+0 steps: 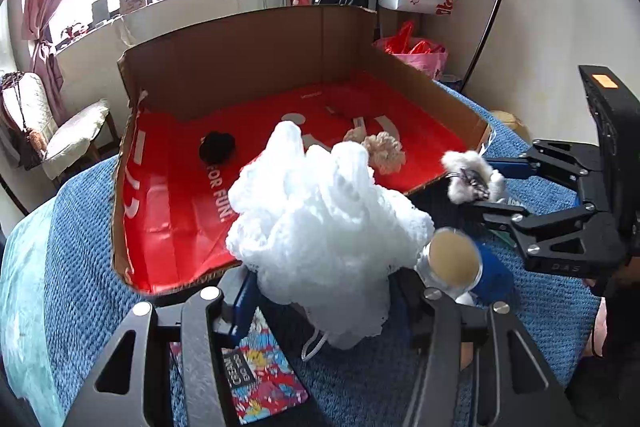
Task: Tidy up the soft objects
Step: 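Lift the bath puff and bunny and carry both over the box, then open the left tool dropping the bath puff while the right tool releases the bunny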
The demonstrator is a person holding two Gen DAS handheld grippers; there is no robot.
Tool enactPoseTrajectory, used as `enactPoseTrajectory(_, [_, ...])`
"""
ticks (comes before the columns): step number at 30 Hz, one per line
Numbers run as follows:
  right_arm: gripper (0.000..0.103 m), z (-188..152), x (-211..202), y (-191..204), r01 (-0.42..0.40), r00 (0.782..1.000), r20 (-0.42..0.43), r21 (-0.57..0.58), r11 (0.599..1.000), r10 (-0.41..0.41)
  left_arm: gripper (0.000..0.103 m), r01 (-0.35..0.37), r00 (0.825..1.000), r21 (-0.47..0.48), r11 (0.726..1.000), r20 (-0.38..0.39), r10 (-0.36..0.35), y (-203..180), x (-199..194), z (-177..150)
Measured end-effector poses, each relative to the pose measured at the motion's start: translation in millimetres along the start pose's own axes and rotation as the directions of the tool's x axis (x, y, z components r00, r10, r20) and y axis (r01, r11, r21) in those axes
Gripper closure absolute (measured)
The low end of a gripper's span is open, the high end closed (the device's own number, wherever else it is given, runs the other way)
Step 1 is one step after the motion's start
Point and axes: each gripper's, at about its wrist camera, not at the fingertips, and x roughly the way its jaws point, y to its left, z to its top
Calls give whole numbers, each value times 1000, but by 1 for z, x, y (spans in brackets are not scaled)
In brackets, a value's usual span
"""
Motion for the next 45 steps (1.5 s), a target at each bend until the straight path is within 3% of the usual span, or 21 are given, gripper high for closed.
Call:
enactPoseTrajectory(10, [56,26,11,-14,-77,997,-3,20,997,77,46,57,998,12,998,17,-58,3,4,29])
enactPoseTrajectory(22, [56,94,46,-46,-130,991,-24,78,988,133,46,126,992,7,992,27,-126,22,23,89])
enactPoseTrajectory(24, [56,104,57,-53,-125,991,-38,94,988,129,46,142,990,3,990,19,-142,29,32,104])
enactPoseTrajectory(36, [56,151,145,-71,9,980,-201,122,993,15,46,62,996,-40,997,-67,-65,72,115,157])
enactPoseTrajectory(45, [56,159,169,-70,-8,973,-230,122,992,36,46,93,995,-121,988,-30,-97,93,133,174])
